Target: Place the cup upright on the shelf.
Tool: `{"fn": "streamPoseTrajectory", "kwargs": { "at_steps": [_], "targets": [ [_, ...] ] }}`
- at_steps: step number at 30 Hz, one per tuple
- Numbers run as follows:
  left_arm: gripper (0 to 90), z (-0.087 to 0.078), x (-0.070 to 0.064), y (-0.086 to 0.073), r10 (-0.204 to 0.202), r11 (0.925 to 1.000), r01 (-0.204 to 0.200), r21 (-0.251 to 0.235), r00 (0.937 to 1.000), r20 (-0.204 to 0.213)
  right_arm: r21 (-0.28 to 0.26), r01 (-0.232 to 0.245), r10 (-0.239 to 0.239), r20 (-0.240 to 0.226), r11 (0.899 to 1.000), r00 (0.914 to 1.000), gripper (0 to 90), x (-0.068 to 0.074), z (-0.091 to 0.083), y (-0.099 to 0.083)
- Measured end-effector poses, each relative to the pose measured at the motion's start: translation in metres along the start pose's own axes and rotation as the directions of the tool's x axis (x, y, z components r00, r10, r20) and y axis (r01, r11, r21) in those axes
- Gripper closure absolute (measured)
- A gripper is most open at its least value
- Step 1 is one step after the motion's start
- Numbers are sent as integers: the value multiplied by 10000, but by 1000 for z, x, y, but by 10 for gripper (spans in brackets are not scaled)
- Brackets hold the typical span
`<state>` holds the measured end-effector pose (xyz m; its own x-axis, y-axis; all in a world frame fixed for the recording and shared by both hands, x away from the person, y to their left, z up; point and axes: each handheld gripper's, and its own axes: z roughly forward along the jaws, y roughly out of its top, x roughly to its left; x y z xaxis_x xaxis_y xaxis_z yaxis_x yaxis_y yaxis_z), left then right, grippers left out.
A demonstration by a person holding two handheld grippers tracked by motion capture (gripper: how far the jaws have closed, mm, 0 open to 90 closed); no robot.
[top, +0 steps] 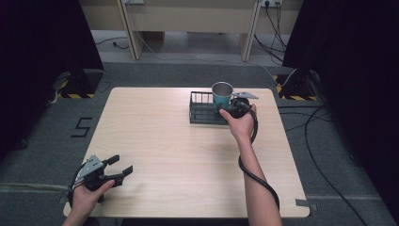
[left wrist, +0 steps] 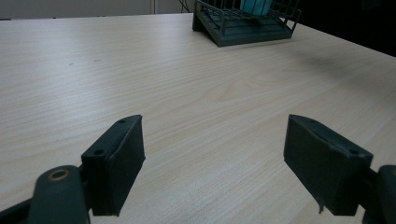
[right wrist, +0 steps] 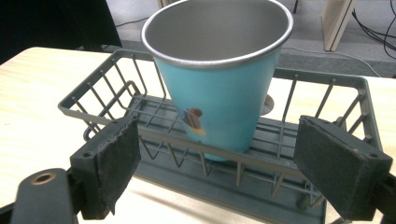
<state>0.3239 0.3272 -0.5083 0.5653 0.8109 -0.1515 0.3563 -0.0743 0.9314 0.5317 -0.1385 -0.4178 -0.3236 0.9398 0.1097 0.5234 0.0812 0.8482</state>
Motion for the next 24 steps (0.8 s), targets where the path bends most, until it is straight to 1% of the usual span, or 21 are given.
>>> {"fn": "streamPoseTrajectory", "kwargs": {
  "at_steps": [3,5,10,13,16,17,24],
  "targets": [
    [198,0,0,0,7,10000,-7,5,10000,-4,2,30,-30,-22,10000,10000,154,0,-3,-2],
    [198,0,0,0,5,10000,-5,1,10000,0,25,138,-138,-33,9999,9999,155,0,-7,-5],
    [198,0,0,0,6,10000,-6,12,10000,1,-31,45,-46,-103,10000,9999,155,-1,-12,-8],
    [198,0,0,0,9,10000,-9,11,10000,1,-84,72,-73,-152,9999,9999,156,-1,-15,-10],
    [198,0,0,0,7,10000,-7,14,10000,2,-144,188,-192,-230,9997,9996,156,-1,-19,-13],
    [198,0,0,0,12,10000,-12,17,10000,1,-226,140,-146,-284,9996,9995,156,-1,-20,-15],
    [198,0,0,0,19,10000,-19,22,10000,-2,-176,102,-108,-352,9998,9993,157,-2,-24,-22]
  ]
}}
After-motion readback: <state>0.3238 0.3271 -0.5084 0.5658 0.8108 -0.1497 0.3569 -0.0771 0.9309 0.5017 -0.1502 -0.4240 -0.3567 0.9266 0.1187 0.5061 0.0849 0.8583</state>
